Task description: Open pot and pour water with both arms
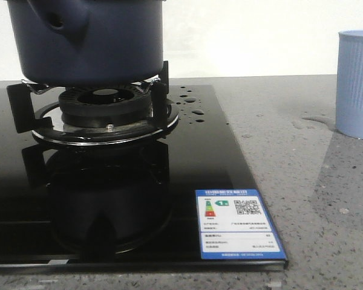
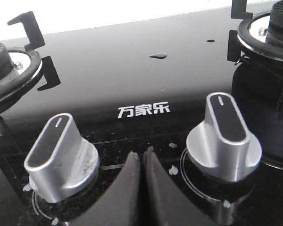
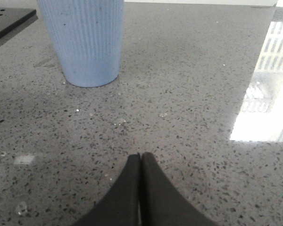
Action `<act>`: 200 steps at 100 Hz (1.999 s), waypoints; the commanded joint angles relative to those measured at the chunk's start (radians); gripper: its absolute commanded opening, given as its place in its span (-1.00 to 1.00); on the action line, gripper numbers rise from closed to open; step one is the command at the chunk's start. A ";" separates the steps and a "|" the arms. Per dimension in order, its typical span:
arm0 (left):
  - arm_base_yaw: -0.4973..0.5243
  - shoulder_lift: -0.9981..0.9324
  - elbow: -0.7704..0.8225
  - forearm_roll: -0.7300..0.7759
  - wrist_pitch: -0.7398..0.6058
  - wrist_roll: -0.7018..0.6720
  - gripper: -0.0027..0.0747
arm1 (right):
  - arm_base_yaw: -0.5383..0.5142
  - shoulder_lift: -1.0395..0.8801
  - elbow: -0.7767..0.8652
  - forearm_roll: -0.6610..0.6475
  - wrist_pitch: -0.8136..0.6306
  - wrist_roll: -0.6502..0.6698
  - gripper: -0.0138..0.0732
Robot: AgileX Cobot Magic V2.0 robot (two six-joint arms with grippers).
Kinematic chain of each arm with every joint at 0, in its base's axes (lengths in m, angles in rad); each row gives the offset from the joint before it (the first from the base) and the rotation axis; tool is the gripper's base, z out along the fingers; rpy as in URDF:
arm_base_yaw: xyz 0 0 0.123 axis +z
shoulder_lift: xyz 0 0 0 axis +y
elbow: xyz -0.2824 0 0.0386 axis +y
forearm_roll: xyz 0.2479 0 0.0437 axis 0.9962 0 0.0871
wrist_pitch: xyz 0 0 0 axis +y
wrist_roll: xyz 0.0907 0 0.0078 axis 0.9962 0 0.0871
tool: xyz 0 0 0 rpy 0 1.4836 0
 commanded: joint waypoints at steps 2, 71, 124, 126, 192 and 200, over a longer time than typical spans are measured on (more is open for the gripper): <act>0.001 -0.028 0.039 -0.009 -0.036 -0.009 -0.98 | -0.004 -0.022 0.006 -0.019 -0.020 -0.008 -0.85; 0.001 -0.028 0.039 -0.572 -0.444 -0.009 -0.98 | -0.004 -0.022 0.006 0.200 -0.577 0.017 -0.85; 0.001 0.069 -0.163 -0.903 -0.069 0.003 -0.98 | -0.004 0.096 -0.273 0.525 -0.128 0.032 -0.85; 0.001 0.089 -0.172 -0.903 -0.043 0.003 -0.98 | -0.004 0.116 -0.293 0.525 -0.092 0.032 -0.85; -0.073 0.889 -0.797 -1.541 0.891 1.084 -0.98 | -0.004 0.510 -0.711 1.132 0.349 -0.829 -0.85; -0.073 0.944 -0.878 -1.513 0.860 1.122 -0.98 | -0.004 0.510 -0.726 1.132 0.278 -0.911 -0.85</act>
